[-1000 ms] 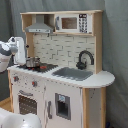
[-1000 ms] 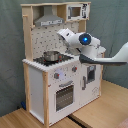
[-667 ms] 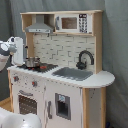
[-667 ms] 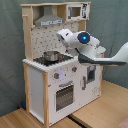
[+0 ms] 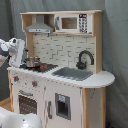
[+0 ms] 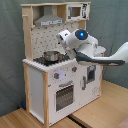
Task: Play with the kitchen
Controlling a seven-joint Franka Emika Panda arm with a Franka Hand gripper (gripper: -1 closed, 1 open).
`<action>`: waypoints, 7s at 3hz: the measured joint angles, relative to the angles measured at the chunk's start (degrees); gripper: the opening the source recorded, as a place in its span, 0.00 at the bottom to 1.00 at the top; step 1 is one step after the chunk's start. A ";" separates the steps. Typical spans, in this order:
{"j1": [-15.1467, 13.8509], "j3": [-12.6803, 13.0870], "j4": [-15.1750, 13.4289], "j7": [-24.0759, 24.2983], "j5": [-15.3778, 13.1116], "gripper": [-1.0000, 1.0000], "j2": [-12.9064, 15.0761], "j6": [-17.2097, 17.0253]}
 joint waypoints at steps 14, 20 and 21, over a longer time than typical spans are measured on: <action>-34.23 18.95 38.93 -2.55 30.96 1.00 8.96 -44.12; -21.63 11.95 47.38 4.52 2.00 1.00 8.75 -58.07; -18.77 12.06 47.35 5.94 -3.64 1.00 7.92 -60.21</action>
